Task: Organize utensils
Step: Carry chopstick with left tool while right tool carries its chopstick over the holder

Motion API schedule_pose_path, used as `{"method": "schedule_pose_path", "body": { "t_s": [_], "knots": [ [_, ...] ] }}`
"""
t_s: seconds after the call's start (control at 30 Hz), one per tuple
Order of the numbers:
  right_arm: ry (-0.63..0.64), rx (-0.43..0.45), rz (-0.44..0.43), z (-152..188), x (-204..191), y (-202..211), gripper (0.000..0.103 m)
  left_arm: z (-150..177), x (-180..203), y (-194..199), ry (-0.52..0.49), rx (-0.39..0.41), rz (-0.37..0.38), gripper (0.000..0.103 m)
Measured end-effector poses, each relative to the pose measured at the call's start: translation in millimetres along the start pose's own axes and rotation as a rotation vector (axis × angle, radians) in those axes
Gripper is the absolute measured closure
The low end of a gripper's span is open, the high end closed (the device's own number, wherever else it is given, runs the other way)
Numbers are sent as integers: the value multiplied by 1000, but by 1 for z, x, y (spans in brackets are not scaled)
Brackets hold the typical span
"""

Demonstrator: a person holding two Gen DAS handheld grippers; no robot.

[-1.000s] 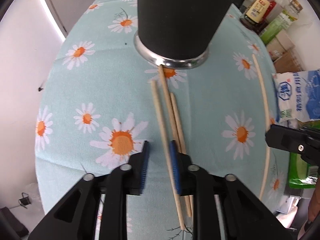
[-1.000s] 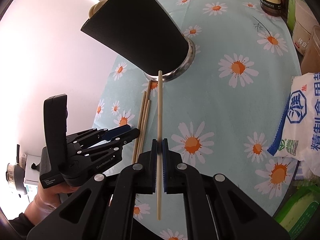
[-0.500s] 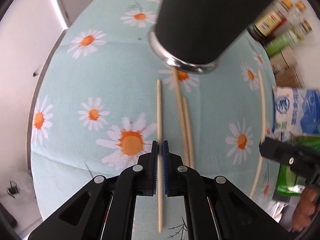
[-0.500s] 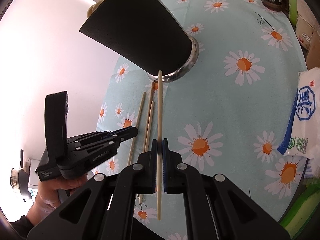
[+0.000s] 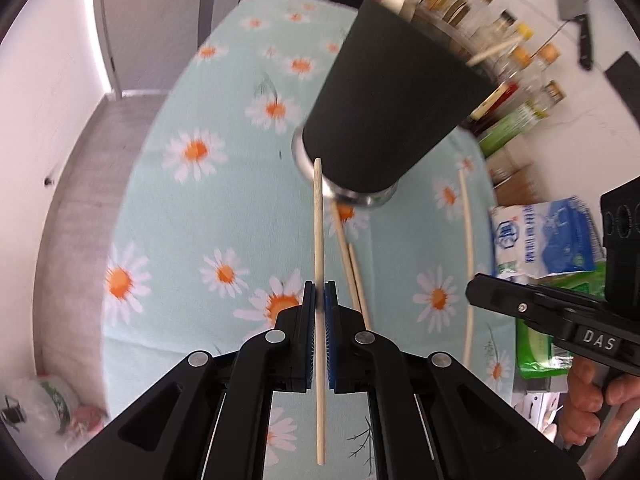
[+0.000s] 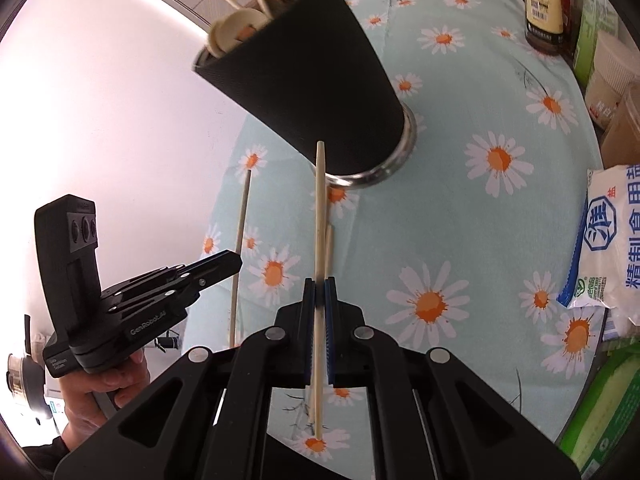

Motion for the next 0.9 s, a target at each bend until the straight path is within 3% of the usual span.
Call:
{"method": "schedule_pose_path", "body": {
  "t_s": [0.43,0.9],
  "knots": [
    [74,106,2,-6,-52,15,98,-16,9,74,-149,150,85,99],
    [112,301,-61,-35,-68,60,97,-44,27,109,-212,280,134,99]
  ]
}}
Point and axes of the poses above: each gripper's, at about its wrist camera, not at the fingertips, and y roughly against the way its jaws point, x to its right, z to its underside, the point moved 1 cm from there along -y, roughly the way its jaws point, and after that the axes turned 2 degrees about y, right-handed, at the moved point
